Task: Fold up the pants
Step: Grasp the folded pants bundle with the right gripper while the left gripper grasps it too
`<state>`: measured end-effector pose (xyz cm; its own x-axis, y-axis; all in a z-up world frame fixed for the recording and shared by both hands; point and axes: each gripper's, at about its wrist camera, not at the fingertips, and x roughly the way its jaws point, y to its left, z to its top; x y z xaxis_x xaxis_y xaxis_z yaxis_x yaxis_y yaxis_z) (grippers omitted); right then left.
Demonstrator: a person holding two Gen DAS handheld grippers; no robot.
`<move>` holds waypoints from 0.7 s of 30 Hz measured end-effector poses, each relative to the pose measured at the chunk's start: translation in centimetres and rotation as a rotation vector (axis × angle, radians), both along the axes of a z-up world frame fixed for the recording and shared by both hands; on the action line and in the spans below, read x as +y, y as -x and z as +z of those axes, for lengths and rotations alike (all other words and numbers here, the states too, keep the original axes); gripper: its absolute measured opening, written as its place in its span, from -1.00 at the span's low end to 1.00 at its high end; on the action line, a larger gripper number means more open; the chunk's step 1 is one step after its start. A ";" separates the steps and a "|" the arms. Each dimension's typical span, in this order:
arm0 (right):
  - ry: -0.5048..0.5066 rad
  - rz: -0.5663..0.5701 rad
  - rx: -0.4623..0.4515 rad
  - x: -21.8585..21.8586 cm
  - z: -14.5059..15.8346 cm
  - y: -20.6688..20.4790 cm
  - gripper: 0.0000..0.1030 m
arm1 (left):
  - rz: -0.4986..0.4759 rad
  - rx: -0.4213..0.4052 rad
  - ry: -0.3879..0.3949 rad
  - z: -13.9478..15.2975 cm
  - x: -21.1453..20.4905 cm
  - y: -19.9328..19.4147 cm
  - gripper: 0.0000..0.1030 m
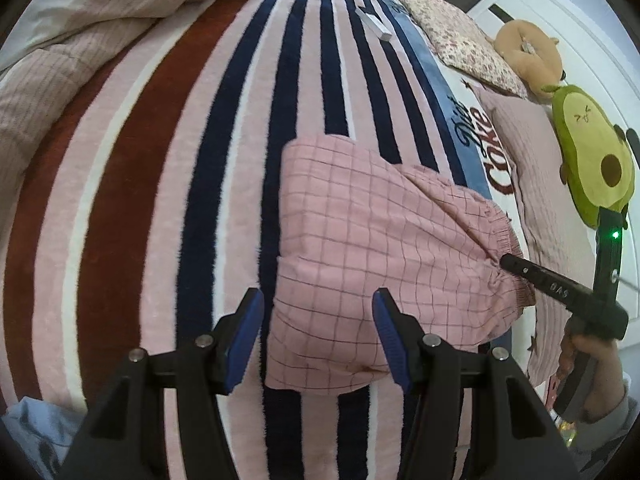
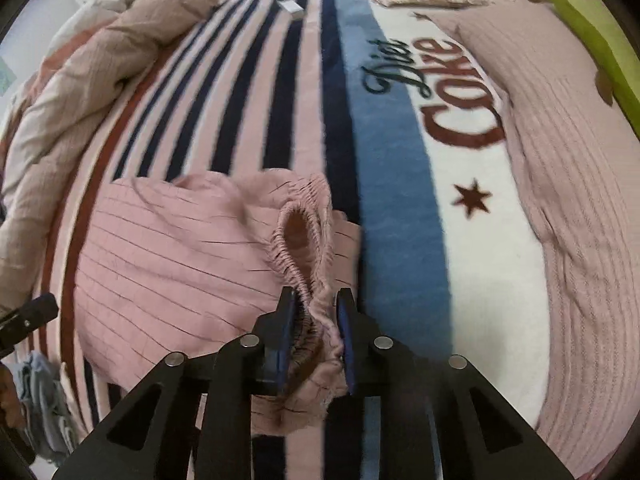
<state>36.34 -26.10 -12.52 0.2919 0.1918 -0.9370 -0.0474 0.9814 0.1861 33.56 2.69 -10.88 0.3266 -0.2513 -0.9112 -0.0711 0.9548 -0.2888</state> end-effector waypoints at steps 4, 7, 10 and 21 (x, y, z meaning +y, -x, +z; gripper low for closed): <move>0.012 -0.041 0.012 -2.1 0.0 0.0 -0.46 | -0.005 0.008 -0.019 -0.4 -0.5 -0.2 0.01; 0.104 -0.011 -0.023 -2.0 1.2 0.3 -0.27 | 0.005 0.001 -0.019 -0.1 -0.5 -0.4 0.06; 0.113 -0.002 -0.054 -1.5 2.3 0.4 -0.22 | 0.002 -0.006 -0.024 0.0 -0.3 -0.7 0.23; -0.121 -0.055 0.001 -2.4 -0.9 -0.4 0.35 | 0.008 0.042 -0.033 -3.9 -0.6 -2.4 0.24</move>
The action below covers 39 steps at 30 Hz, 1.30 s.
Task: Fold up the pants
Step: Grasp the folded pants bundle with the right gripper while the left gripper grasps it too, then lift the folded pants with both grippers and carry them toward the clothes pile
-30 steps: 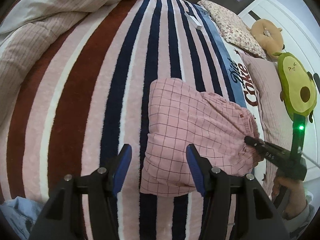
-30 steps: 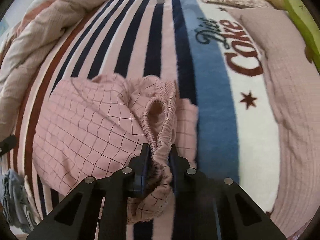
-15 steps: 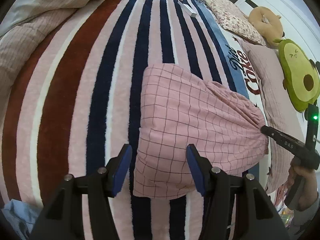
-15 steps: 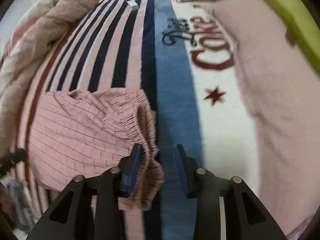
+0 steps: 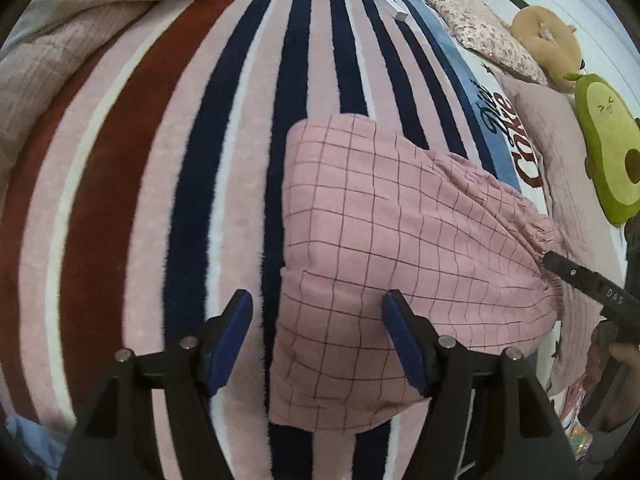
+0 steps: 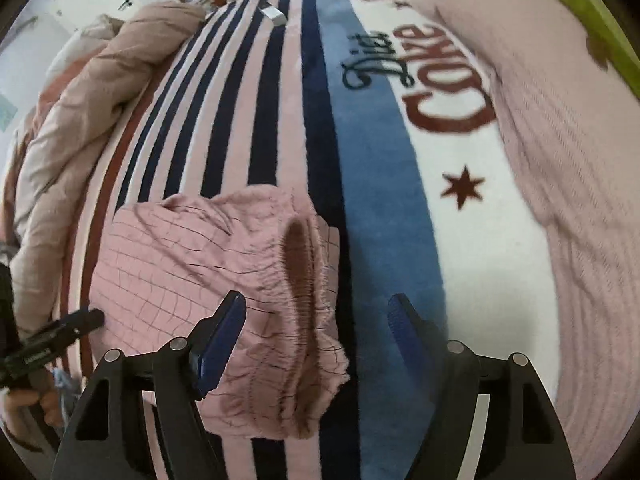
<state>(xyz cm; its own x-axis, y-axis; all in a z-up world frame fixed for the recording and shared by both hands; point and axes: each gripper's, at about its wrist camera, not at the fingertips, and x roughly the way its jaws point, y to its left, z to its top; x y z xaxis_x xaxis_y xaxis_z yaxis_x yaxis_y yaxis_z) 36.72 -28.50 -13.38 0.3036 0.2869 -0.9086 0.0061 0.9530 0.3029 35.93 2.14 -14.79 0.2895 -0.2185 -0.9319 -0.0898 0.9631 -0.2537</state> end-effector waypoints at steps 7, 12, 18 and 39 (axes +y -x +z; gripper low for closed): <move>-0.130 0.077 0.062 0.5 -3.0 0.3 0.35 | 0.017 0.012 0.052 -1.9 0.1 -0.2 0.24; -0.135 0.144 0.075 1.9 -5.0 0.3 0.27 | 0.019 0.021 0.083 -2.9 0.0 -0.6 0.24; -0.177 0.149 0.082 2.4 -6.0 0.2 0.06 | 0.014 0.025 0.128 -3.9 -0.6 -1.1 0.09; -0.161 0.214 -0.010 5.0 -1.8 0.2 -0.58 | 0.005 -0.036 0.104 0.6 -2.1 -1.3 -0.71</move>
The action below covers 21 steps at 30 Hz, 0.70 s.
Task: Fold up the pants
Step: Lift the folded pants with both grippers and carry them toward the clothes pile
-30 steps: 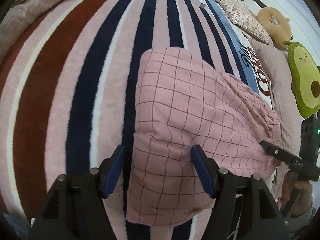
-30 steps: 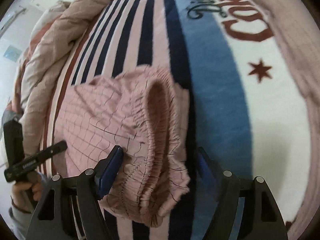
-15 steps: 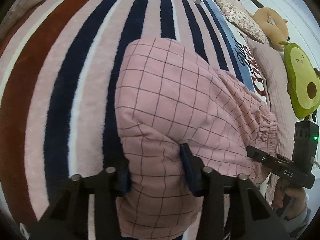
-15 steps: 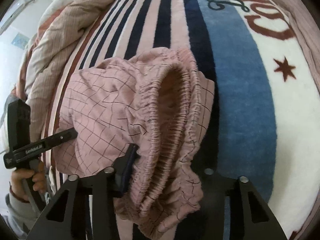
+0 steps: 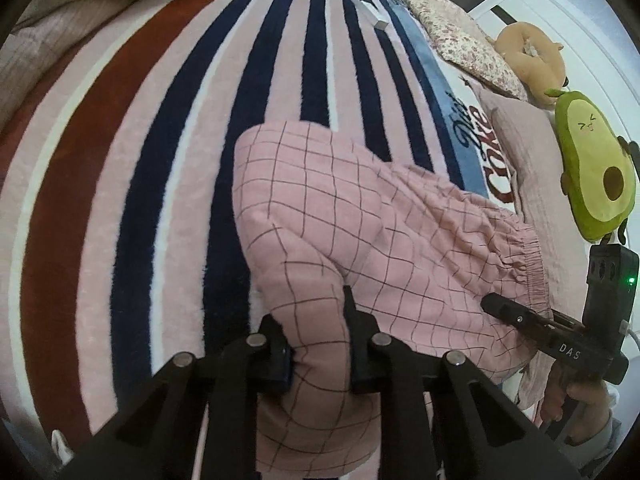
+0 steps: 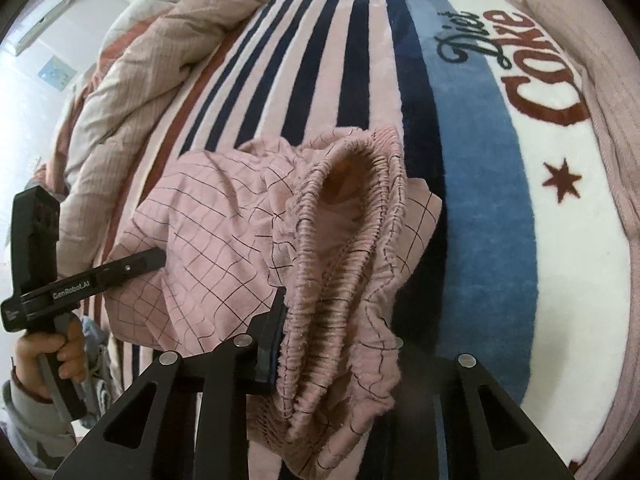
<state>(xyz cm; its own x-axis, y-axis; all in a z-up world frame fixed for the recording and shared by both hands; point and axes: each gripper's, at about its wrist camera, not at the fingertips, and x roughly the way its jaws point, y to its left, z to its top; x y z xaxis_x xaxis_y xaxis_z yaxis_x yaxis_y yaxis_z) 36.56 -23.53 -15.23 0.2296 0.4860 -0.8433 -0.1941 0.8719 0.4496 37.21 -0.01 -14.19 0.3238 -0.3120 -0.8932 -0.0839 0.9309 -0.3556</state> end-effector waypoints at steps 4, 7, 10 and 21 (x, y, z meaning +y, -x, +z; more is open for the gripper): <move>-0.012 0.008 -0.010 -0.7 1.2 0.8 -0.59 | -0.005 -0.019 -0.002 1.4 -0.4 0.7 -0.72; -0.018 0.018 -0.026 -1.5 2.2 1.8 -0.60 | -0.010 -0.028 0.002 2.2 -0.7 1.7 -0.73; -0.018 0.020 -0.034 -2.0 2.9 2.9 -0.60 | -0.012 -0.027 0.020 2.7 -1.1 3.1 -0.73; -0.014 -0.025 0.079 -3.8 -1.2 6.8 -0.27 | 0.000 0.070 0.028 -2.1 -1.3 7.5 -0.29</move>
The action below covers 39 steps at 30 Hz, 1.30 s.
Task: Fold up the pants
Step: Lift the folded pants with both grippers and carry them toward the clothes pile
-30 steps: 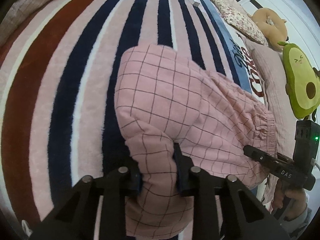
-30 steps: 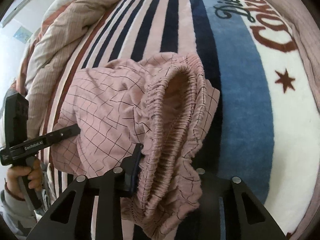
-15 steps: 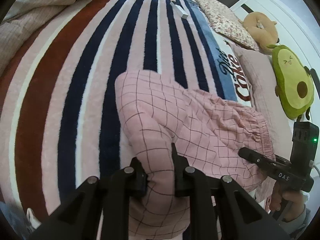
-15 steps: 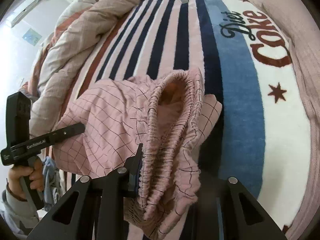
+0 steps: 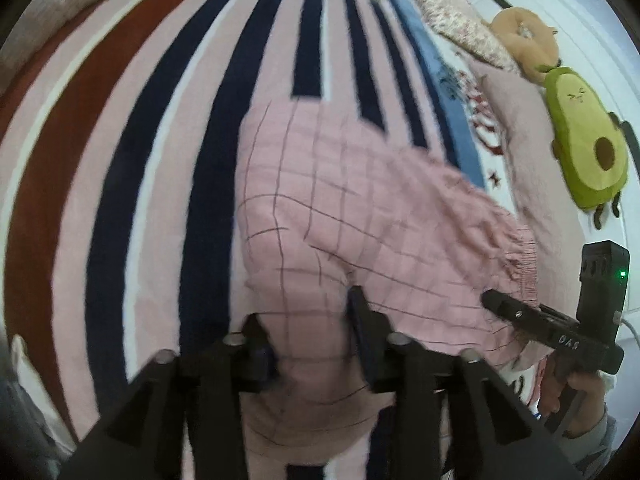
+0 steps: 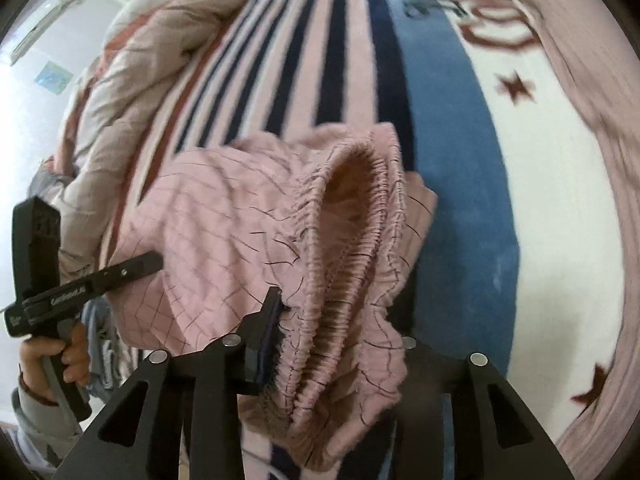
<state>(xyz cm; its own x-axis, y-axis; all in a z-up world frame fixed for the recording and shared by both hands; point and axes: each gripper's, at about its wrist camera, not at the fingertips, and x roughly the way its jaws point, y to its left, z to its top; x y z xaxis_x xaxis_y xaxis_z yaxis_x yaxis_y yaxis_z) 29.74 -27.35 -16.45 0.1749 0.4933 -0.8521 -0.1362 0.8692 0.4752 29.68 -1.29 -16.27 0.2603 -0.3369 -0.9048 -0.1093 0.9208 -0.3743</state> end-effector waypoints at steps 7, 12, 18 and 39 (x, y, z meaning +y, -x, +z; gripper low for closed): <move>-0.104 -0.037 0.041 -1.2 -3.6 -0.9 0.25 | 0.004 0.001 0.033 -2.8 -0.3 -0.3 -0.02; -0.090 0.045 0.017 1.0 -3.2 -1.6 -0.46 | 0.006 -0.031 0.004 -1.7 -1.3 -1.0 -0.54; -0.077 0.086 -0.055 1.9 1.2 -0.8 -0.56 | 0.022 -0.078 -0.008 2.6 -0.9 -0.4 -0.68; -0.157 0.249 -0.171 8.0 13.9 1.6 -0.57 | 0.161 -0.208 -0.071 17.0 5.4 7.6 -0.69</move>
